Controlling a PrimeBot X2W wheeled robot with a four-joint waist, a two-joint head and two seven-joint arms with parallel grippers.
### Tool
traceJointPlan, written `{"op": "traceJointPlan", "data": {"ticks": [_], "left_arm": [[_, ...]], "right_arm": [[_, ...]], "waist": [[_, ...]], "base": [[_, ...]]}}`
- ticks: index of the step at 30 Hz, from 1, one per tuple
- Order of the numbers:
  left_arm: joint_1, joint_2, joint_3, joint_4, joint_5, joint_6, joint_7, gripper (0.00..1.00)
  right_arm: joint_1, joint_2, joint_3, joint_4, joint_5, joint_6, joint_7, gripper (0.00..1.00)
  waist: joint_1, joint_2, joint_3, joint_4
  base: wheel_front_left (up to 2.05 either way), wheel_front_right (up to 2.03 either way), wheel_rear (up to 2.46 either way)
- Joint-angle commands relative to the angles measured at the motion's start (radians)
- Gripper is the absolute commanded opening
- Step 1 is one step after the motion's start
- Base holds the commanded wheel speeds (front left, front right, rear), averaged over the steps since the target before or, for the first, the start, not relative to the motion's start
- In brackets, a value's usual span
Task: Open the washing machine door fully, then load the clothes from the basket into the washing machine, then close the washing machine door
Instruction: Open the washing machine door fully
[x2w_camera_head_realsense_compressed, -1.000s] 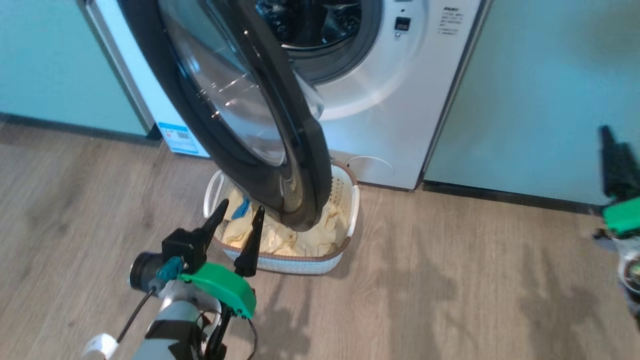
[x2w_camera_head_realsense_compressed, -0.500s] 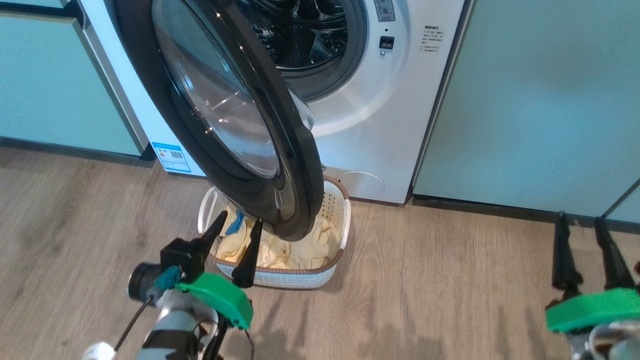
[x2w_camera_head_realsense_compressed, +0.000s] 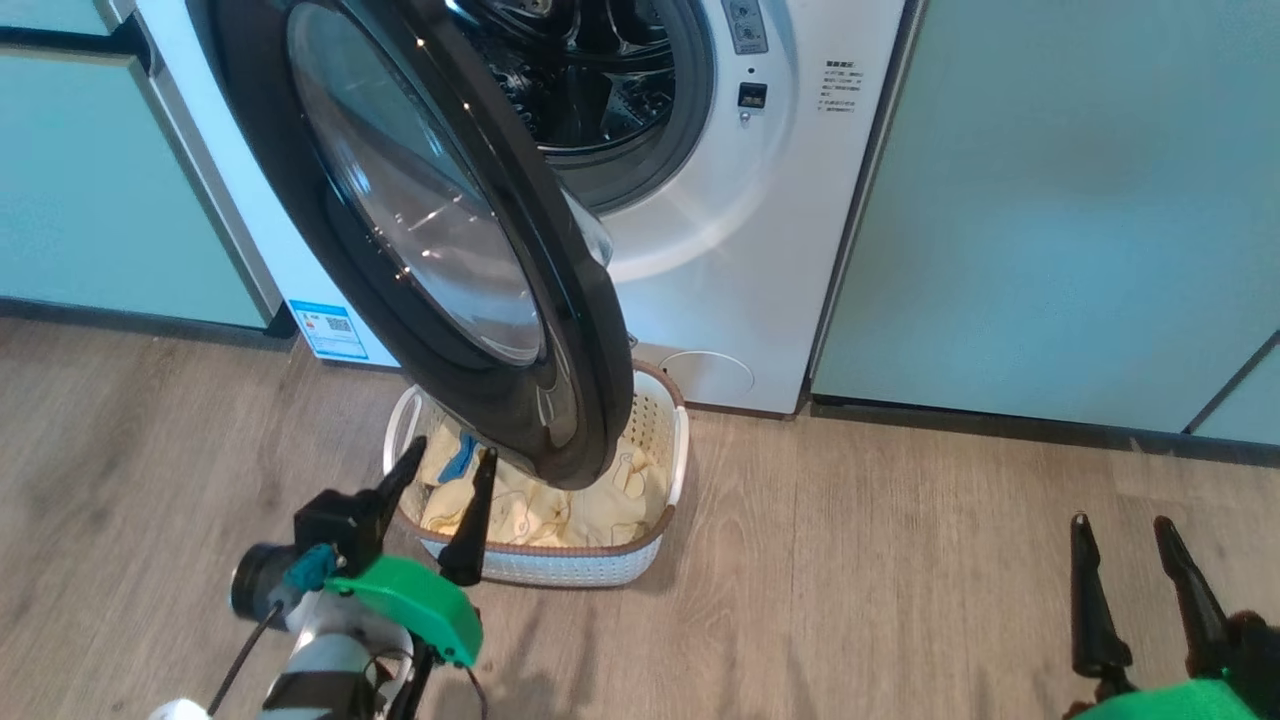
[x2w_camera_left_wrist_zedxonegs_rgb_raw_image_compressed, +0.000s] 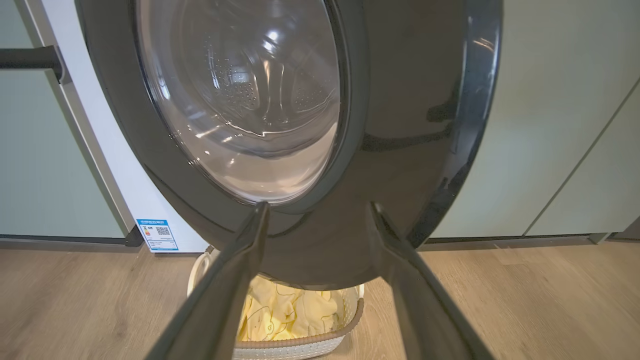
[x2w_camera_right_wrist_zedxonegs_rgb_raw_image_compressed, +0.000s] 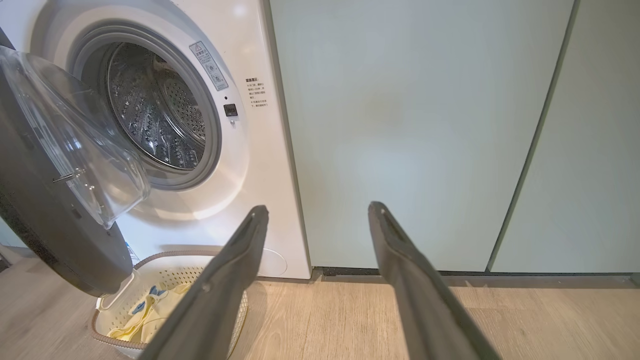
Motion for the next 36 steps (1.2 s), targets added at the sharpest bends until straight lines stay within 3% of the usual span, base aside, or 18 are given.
{"op": "traceJointPlan", "data": {"ticks": [1,26,27,28,29,36], "left_arm": [[-0.031,0.018,0.039,-0.026,0.011,0.0,-0.006,1.0],[-0.037,0.004,0.05,-0.015,0.014,0.0,-0.006,1.0],[-0.037,0.004,0.051,-0.014,0.013,0.0,-0.006,0.54],[-0.037,0.004,0.051,-0.013,0.013,0.0,-0.006,0.16],[-0.038,0.003,0.051,-0.013,0.013,0.0,-0.006,0.0],[-0.041,0.002,0.053,-0.015,0.015,0.0,-0.006,0.0]], "right_arm": [[-0.014,-0.003,0.014,-0.044,-0.006,-0.003,-0.009,1.0],[-0.009,-0.002,0.026,-0.051,0.034,-0.003,-0.009,1.0],[-0.01,-0.002,0.026,-0.051,0.035,-0.003,-0.009,1.0],[-0.01,-0.002,0.026,-0.051,0.035,-0.003,-0.01,1.0],[-0.01,-0.002,0.025,-0.05,0.036,-0.003,-0.01,1.0],[-0.011,-0.002,0.023,-0.05,0.038,-0.003,-0.01,1.0]], "waist": [[0.0001,-0.0001,0.0,-0.003],[0.0001,-0.0001,0.006,-0.012],[0.0001,-0.0001,0.006,-0.012],[0.0001,-0.0001,0.007,-0.013],[0.0001,-0.0001,0.007,-0.013],[0.0001,-0.0001,0.012,-0.017]], "base": [[0.0,0.0,0.0],[0.0,0.0,0.0],[0.0,0.0,0.0],[0.0,0.0,0.0],[0.0,0.0,0.0],[0.0,0.0,0.0]]}}
